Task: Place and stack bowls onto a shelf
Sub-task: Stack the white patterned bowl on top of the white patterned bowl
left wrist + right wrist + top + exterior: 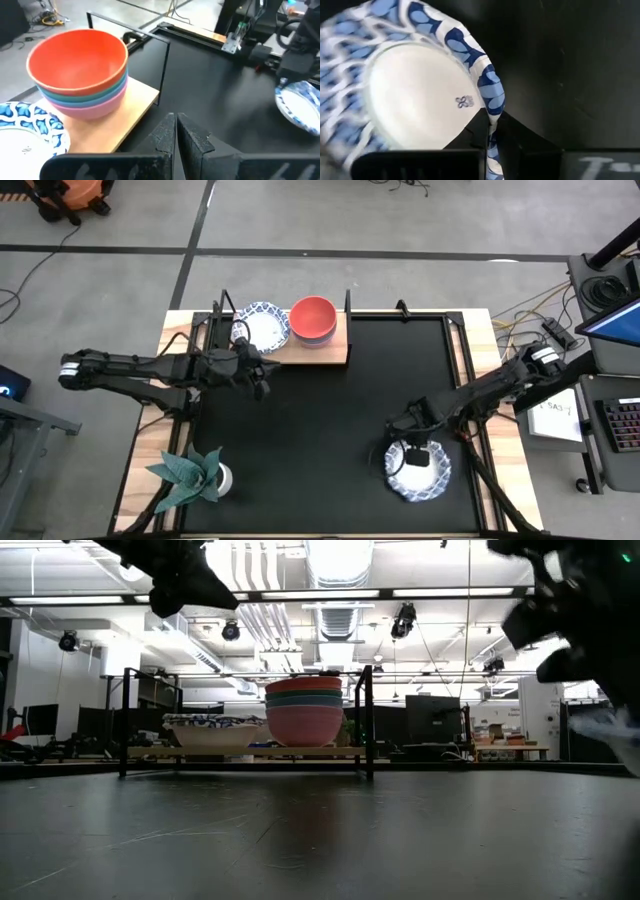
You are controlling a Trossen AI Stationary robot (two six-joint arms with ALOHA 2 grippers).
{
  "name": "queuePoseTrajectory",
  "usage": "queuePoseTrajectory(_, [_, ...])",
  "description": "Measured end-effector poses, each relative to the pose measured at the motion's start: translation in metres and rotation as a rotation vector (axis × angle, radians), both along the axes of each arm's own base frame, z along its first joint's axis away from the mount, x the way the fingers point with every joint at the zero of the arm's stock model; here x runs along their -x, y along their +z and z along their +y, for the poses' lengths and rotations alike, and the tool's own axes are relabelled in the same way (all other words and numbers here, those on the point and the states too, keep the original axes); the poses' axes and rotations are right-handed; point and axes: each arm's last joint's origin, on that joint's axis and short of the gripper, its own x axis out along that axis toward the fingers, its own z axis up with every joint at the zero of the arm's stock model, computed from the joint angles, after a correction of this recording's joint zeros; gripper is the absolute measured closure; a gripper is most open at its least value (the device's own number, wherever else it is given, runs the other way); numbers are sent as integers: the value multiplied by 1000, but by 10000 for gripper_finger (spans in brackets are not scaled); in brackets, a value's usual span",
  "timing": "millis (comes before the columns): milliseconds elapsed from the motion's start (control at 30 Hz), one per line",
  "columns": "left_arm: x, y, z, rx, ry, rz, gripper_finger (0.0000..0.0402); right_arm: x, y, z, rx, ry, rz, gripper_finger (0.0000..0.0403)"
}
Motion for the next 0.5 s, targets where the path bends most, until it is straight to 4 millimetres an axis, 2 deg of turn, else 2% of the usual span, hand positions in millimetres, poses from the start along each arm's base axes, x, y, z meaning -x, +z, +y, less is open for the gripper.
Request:
queuePoseTrajectory(233, [10, 13, -3, -76, 139, -86, 402, -24, 52, -16, -117, -158, -269, 390])
queuePoseTrajectory(367, [18, 21, -8, -119, 140, -125, 402, -44, 84, -35, -112, -291, -456, 390])
queuePoseTrajectory(500, [27, 27, -12, -142, 124, -145, 402, -64, 113, -57, -94, -356, -572, 390])
